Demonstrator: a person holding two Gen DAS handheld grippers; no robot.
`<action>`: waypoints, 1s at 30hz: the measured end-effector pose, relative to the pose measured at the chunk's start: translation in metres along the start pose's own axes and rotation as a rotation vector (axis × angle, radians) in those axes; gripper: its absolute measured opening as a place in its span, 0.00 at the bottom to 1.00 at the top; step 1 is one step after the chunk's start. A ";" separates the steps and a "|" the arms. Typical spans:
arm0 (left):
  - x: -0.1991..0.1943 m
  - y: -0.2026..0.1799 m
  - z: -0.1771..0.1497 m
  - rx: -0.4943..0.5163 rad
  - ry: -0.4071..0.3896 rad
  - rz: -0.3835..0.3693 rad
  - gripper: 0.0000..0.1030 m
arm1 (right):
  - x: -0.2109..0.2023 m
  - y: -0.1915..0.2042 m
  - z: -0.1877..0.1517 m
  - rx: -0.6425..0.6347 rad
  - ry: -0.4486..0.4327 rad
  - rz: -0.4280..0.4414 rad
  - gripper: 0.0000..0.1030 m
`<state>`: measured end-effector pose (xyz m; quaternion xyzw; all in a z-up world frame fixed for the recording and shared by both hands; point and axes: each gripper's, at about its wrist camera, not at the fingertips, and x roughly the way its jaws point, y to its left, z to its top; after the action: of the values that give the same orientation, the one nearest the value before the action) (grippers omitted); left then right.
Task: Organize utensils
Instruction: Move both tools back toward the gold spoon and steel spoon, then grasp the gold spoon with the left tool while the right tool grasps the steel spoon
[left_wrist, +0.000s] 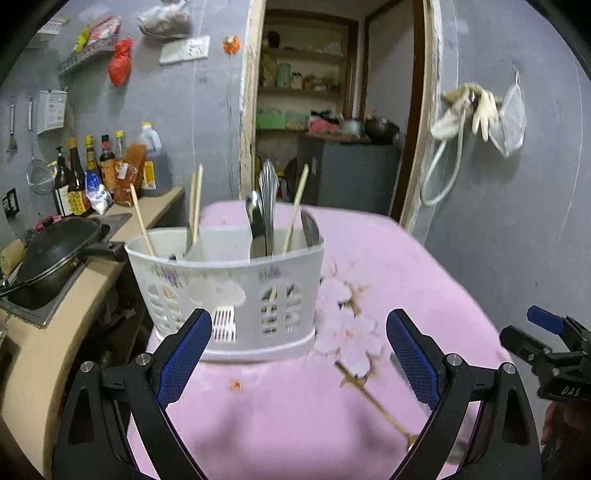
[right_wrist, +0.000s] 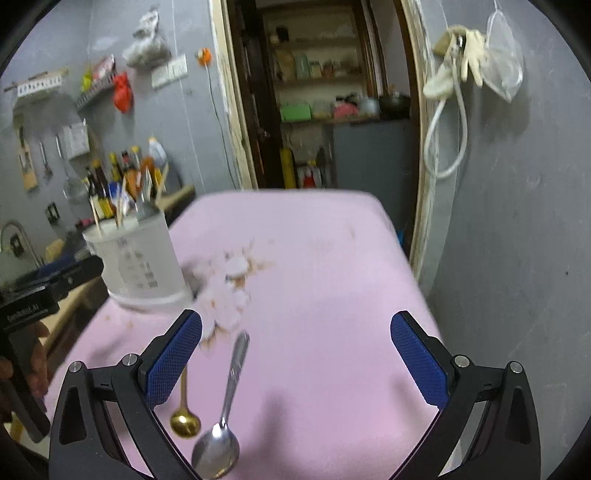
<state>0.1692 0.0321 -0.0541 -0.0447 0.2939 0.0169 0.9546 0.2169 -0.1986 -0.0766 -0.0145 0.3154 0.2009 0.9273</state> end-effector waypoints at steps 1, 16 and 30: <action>0.005 0.001 -0.004 0.003 0.023 -0.010 0.90 | 0.006 0.002 -0.005 -0.005 0.029 0.000 0.99; 0.050 0.013 -0.033 -0.020 0.227 -0.115 0.89 | 0.051 0.030 -0.049 -0.068 0.265 0.056 0.49; 0.077 -0.015 -0.036 -0.033 0.411 -0.293 0.36 | 0.046 0.026 -0.055 -0.181 0.291 -0.040 0.06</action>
<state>0.2135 0.0142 -0.1263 -0.1052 0.4720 -0.1264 0.8661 0.2084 -0.1666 -0.1451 -0.1330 0.4268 0.2056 0.8705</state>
